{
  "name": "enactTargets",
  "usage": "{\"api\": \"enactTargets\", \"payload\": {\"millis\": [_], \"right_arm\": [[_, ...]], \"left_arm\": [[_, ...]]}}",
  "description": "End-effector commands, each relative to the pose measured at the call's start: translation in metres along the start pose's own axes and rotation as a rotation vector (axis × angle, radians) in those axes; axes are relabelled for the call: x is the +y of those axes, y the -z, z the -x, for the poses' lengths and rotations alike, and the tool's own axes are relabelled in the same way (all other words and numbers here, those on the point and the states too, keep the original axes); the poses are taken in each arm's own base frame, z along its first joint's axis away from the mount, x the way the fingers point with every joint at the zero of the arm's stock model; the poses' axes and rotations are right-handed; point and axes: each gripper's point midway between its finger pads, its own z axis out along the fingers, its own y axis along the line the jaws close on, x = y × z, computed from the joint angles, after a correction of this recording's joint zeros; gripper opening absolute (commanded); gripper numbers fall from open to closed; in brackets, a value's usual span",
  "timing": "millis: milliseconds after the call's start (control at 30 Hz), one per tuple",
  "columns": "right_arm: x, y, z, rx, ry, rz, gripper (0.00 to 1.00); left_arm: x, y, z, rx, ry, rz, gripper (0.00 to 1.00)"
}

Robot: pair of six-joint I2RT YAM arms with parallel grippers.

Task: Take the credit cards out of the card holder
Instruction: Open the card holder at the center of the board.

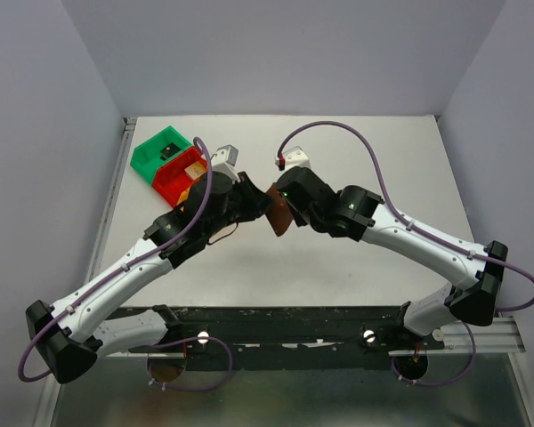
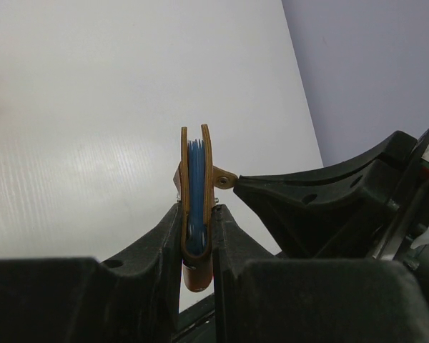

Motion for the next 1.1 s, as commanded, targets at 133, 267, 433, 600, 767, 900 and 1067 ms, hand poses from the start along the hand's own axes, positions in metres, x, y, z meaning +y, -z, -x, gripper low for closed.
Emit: {"api": "enactTargets", "payload": {"millis": [133, 267, 433, 600, 767, 900, 1067], "right_arm": [[-0.024, 0.004, -0.002, 0.01, 0.021, -0.089, 0.0], [-0.037, 0.012, -0.001, -0.006, -0.012, -0.093, 0.0], [-0.049, 0.041, 0.02, -0.126, -0.085, -0.029, 0.06], [-0.026, 0.07, 0.051, -0.399, -0.146, 0.242, 0.65], [-0.031, 0.093, 0.057, -0.37, -0.274, 0.44, 0.68], [-0.028, 0.109, 0.062, -0.427, -0.317, 0.58, 0.7], [-0.022, 0.111, 0.058, -0.408, -0.323, 0.661, 0.71]], "left_arm": [[-0.004, 0.007, 0.011, -0.054, 0.006, -0.016, 0.0], [0.0, 0.009, 0.012, -0.058, -0.018, -0.011, 0.0], [0.006, 0.007, 0.026, -0.049, -0.019, -0.09, 0.0], [-0.011, 0.009, 0.03, -0.043, -0.063, -0.461, 0.0], [-0.051, 0.05, 0.031, -0.143, -0.225, -0.826, 0.0], [-0.075, 0.084, 0.017, -0.1, -0.385, -1.058, 0.0], [-0.079, 0.109, 0.012, -0.112, -0.448, -1.201, 0.0]]}}
